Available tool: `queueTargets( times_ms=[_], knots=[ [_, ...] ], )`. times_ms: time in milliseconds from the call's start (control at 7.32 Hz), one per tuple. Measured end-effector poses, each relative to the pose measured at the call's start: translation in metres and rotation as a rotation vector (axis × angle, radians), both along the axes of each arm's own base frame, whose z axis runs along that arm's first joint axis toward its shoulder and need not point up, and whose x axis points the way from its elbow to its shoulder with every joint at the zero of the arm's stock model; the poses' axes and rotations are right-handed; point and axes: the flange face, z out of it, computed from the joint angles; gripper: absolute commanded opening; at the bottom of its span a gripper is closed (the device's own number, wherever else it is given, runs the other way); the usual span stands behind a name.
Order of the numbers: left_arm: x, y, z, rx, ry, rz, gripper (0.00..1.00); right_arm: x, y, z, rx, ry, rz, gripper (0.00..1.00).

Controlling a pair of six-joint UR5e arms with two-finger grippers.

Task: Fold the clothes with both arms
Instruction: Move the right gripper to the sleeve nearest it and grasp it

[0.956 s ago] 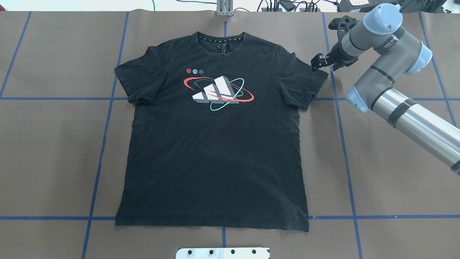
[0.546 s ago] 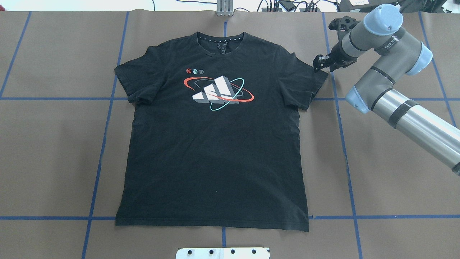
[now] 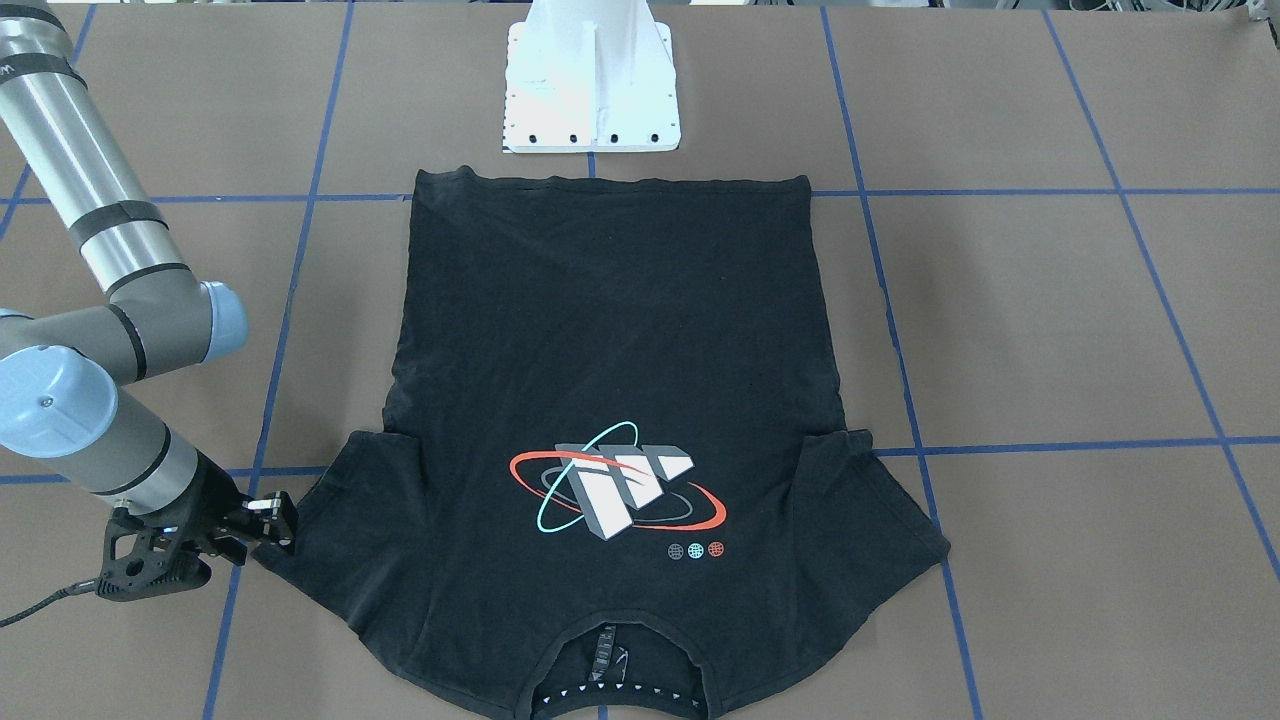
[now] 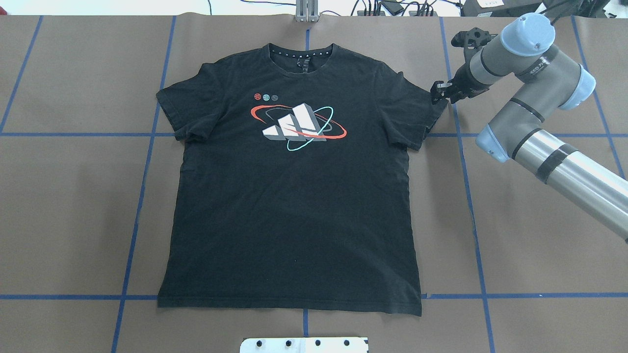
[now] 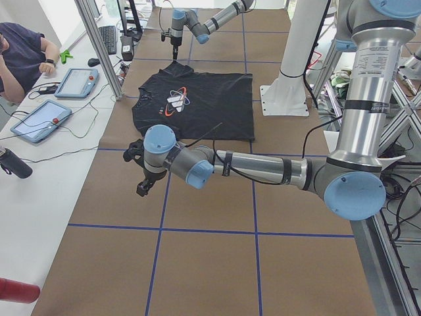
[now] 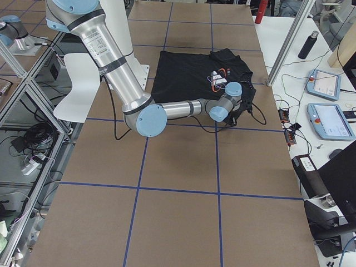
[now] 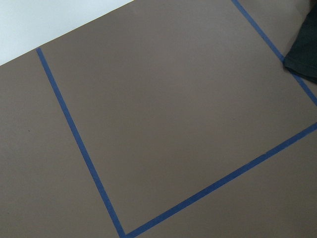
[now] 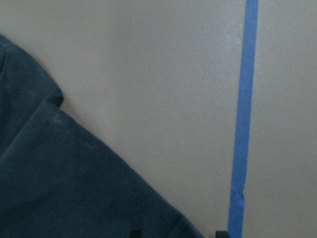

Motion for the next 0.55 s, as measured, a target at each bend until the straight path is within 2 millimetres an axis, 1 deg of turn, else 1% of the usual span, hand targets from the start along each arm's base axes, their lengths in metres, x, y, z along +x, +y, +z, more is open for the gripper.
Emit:
queueTargets(
  times_ms=[410, 546],
  knots=[
    [0.000, 0.000, 0.004, -0.006, 0.000, 0.000, 1.00, -0.012, 0.006, 0.000, 0.011, 0.017, 0.004, 0.44],
    [0.000, 0.000, 0.004, -0.007, 0.000, 0.001, 1.00, -0.014, 0.007, 0.000, 0.014, 0.020, 0.004, 0.33]
  ],
)
